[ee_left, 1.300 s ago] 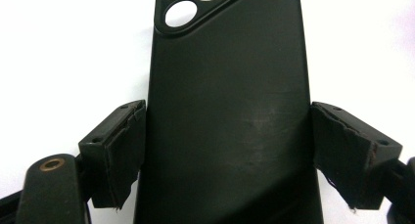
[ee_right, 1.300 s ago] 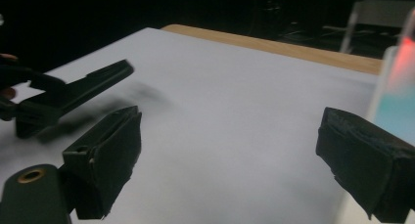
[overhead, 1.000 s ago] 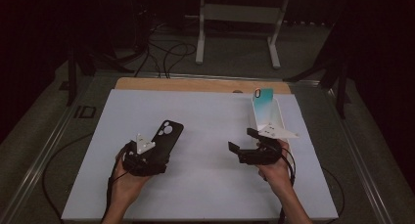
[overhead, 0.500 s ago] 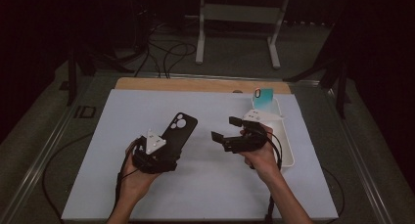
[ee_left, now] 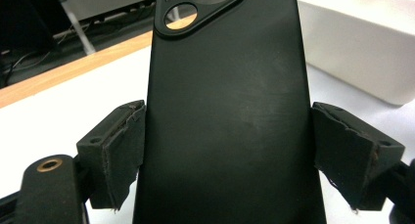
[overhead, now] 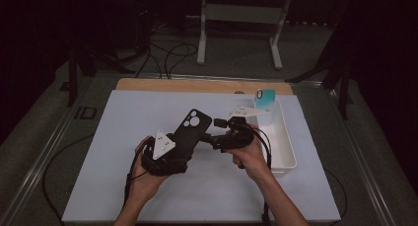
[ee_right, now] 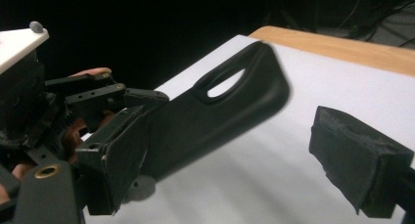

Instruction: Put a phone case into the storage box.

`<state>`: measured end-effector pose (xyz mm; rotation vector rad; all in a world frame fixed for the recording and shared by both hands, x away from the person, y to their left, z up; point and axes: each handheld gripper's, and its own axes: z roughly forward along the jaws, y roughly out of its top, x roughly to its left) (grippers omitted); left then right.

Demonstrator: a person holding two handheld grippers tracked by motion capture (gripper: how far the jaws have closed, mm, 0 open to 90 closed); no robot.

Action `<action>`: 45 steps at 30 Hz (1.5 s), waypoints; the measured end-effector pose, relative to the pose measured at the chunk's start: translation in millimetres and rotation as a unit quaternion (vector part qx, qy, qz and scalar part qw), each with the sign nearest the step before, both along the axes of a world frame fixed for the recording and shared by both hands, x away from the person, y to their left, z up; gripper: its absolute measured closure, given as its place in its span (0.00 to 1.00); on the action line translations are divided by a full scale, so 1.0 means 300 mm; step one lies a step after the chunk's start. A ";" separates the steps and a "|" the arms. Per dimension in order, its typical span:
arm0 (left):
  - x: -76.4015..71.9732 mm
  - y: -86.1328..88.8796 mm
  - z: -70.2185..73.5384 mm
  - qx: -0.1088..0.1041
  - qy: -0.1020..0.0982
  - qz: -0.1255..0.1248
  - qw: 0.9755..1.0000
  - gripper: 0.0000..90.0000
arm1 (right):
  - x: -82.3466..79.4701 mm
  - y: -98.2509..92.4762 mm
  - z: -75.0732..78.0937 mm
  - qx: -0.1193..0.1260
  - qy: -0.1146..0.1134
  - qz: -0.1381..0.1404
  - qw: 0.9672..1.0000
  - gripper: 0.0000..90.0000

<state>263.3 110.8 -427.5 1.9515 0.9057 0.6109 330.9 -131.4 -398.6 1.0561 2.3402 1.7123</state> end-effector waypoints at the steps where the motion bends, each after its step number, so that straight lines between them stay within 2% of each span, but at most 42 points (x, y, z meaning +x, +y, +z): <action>1: -0.002 -0.005 0.002 -0.003 -0.002 -0.003 1.000 0.19 | 0.002 0.007 -0.001 0.000 0.003 0.001 1.000 0.17; 3: -0.012 -0.014 0.009 -0.012 -0.016 -0.013 1.000 0.19 | 0.005 0.021 -0.005 -0.003 0.006 0.005 1.000 0.19; 6: -0.018 -0.021 0.012 -0.018 -0.021 -0.016 0.999 0.19 | 0.004 0.035 -0.006 -0.002 0.013 0.008 1.000 0.23; 10: -0.020 -0.028 0.013 -0.019 -0.026 -0.017 0.999 0.18 | 0.005 0.053 -0.011 0.011 0.033 0.036 0.999 0.50; 11: -0.020 -0.028 0.013 -0.019 -0.026 -0.017 0.999 0.18 | 0.005 0.053 -0.011 0.011 0.033 0.036 0.999 0.50; 12: -0.022 -0.028 0.013 -0.023 -0.031 -0.019 0.999 0.18 | 0.007 0.059 -0.012 0.021 0.050 0.048 0.997 0.60; 15: -0.022 -0.032 0.011 -0.022 -0.030 -0.021 0.999 0.18 | 0.008 0.065 -0.014 0.022 0.059 0.053 0.997 0.69; 18: -0.023 -0.037 0.006 -0.019 -0.028 -0.023 0.999 0.18 | 0.012 0.066 -0.014 0.038 0.067 0.058 0.995 0.79; 20: -0.023 -0.039 0.004 -0.019 -0.025 -0.024 0.999 0.18 | 0.014 0.067 -0.014 0.051 0.080 0.064 0.993 0.88; 21: -0.026 -0.047 0.000 -0.007 -0.029 -0.021 0.999 0.18 | 0.013 0.067 -0.014 0.052 0.081 0.068 0.993 0.90; 23: -0.027 -0.050 -0.001 -0.003 -0.031 -0.020 0.999 0.17 | 0.010 0.070 -0.013 0.050 0.082 0.071 0.993 0.91; 25: -0.017 -0.054 -0.005 0.005 -0.015 -0.019 1.000 0.15 | 0.000 0.079 -0.011 0.043 0.078 0.073 0.993 0.95; 26: -0.017 -0.054 -0.005 0.005 -0.015 -0.019 1.000 0.17 | -0.002 0.081 -0.013 0.039 0.073 0.074 0.994 0.95; 27: -0.012 -0.051 -0.008 0.002 -0.007 -0.023 1.000 0.16 | -0.002 0.082 -0.012 0.035 0.067 0.075 0.994 0.96; 30: -0.010 -0.047 -0.014 -0.001 -0.004 -0.028 1.000 0.12 | 0.000 0.077 -0.011 0.038 0.063 0.079 0.994 0.96; 35: 0.004 -0.031 -0.013 -0.026 0.016 -0.040 0.999 0.07 | 0.001 0.068 -0.006 0.029 0.054 0.076 0.995 0.96; 36: 0.010 -0.022 -0.009 -0.038 0.029 -0.051 0.998 0.05 | -0.001 0.065 -0.004 0.025 0.050 0.076 0.996 0.96; 39: 0.011 -0.017 -0.009 -0.044 0.036 -0.061 0.997 0.04 | -0.004 0.061 -0.001 0.021 0.043 0.081 0.996 0.96; 41: 0.013 -0.011 -0.008 -0.048 0.042 -0.069 0.996 0.03 | -0.015 0.055 0.007 0.009 0.023 0.092 0.995 0.96; 45: 0.019 -0.008 -0.011 -0.057 0.053 -0.078 0.994 0.02 | -0.023 0.048 0.014 -0.001 0.012 0.098 0.995 0.96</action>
